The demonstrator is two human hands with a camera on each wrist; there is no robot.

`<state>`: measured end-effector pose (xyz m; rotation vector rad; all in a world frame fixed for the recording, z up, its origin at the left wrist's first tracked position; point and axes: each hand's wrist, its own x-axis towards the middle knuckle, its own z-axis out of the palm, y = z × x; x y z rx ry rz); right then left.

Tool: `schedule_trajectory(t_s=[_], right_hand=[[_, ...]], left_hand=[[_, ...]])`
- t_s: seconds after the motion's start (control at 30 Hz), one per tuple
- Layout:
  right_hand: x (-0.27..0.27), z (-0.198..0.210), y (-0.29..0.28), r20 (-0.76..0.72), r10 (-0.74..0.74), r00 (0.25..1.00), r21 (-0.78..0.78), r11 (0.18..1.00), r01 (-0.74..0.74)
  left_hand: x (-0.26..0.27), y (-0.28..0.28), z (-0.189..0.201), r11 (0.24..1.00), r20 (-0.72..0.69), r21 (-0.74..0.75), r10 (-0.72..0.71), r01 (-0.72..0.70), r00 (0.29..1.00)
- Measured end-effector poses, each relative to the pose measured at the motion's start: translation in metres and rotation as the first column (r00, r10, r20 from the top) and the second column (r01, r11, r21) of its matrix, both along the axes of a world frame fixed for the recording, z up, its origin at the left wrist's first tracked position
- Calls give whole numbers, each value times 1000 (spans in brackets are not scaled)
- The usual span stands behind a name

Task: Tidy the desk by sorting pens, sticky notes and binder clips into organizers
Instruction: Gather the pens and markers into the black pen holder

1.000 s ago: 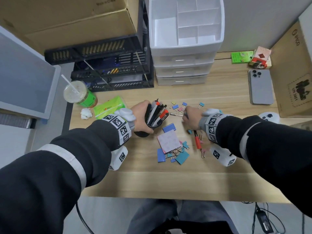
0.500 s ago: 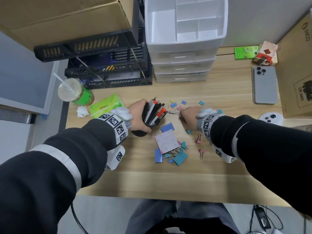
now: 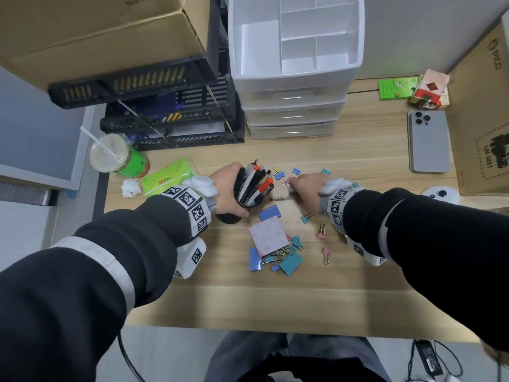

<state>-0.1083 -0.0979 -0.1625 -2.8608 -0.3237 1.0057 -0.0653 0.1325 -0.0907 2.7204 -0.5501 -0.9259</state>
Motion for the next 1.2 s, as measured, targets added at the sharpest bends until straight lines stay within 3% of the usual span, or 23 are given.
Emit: schedule_trajectory(t_s=[0.1, 0.3, 0.5, 0.57, 0.73, 0.8, 0.9, 1.03, 1.1, 1.2], right_hand=[[-2, 0, -7, 54, -55, 997, 32, 998, 53], [5, 10, -31, 105, -105, 989, -73, 991, 113], [14, 4, -28, -80, -110, 991, -180, 979, 94], [13, 8, -24, -78, -102, 992, -187, 979, 86], [10, 28, -28, 160, -173, 972, -36, 983, 181], [16, 34, -30, 168, -300, 939, 94, 953, 287], [28, 49, -23, 91, -545, 834, 370, 796, 479], [43, 80, -9, -86, -776, 625, 647, 433, 627], [49, 95, -4, -226, -824, 519, 695, 237, 679], [57, 103, 4, -398, -818, 416, 694, 27, 719]], left_hand=[[0, -2, 0, 1000, -6, 6, 5, -5, 1000], [0, -3, 0, 1000, -3, -12, 6, -6, 1000], [-2, -2, 0, 1000, 2, -15, 1, -1, 1000], [-2, -2, 1, 1000, 2, -16, 4, -4, 1000], [-3, 0, 1, 1000, 2, -4, 12, -12, 1000], [-2, 0, 2, 1000, 2, 5, 17, -17, 1000], [0, -3, 5, 1000, 0, 19, 25, -25, 1000], [2, -11, 10, 999, 8, 38, 20, -20, 1000], [3, -15, 14, 999, 5, 43, 8, -8, 1000], [3, -21, 17, 998, -7, 55, -5, 6, 1000]])
